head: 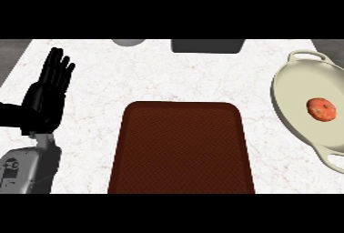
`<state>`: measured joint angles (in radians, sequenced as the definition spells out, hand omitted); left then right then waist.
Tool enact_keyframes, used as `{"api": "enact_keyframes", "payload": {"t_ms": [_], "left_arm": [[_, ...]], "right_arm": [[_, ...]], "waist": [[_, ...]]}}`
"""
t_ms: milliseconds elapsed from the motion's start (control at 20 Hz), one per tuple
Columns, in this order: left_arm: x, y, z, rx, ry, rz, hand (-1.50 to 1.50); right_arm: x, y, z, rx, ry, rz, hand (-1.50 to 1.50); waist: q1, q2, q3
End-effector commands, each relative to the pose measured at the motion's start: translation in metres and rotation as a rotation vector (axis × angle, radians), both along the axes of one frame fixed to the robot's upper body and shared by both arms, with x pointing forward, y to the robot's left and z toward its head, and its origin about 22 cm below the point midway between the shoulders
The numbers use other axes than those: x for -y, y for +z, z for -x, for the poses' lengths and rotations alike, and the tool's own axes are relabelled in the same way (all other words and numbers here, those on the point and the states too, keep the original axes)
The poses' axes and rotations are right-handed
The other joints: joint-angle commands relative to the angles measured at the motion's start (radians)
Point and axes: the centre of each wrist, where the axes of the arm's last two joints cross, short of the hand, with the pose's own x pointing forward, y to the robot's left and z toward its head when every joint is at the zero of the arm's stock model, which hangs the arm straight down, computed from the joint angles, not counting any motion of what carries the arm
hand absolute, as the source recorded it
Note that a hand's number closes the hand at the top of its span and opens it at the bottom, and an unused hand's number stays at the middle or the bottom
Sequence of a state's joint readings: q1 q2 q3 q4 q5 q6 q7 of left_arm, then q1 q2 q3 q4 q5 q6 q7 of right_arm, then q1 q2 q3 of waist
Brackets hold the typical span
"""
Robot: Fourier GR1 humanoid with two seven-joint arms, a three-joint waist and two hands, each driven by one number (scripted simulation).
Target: Pick the squash from the tray and place it in the pot
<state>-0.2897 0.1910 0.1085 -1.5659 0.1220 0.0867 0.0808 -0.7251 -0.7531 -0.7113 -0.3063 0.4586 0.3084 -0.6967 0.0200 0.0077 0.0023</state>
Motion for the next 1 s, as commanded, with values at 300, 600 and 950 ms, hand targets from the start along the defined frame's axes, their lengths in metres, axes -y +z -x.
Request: {"api": "enact_keyframes", "payload": {"t_ms": [300,600,950], "left_arm": [[0.016,0.007,0.002,0.013,-0.024,0.009,0.00],[0.011,0.002,0.001,0.030,-0.016,0.011,0.00],[0.010,-0.005,-0.002,0.028,-0.025,0.006,0.00]], "right_arm": [[0.055,0.005,0.060,0.103,-0.087,-0.157,-1.50],[0.081,0.022,0.092,0.141,-0.130,-0.160,-1.50],[0.091,0.024,0.109,0.141,-0.141,-0.163,-1.50]], "waist": [[0.019,0.008,0.005],[0.022,0.013,0.008],[0.019,0.018,0.011]]}}
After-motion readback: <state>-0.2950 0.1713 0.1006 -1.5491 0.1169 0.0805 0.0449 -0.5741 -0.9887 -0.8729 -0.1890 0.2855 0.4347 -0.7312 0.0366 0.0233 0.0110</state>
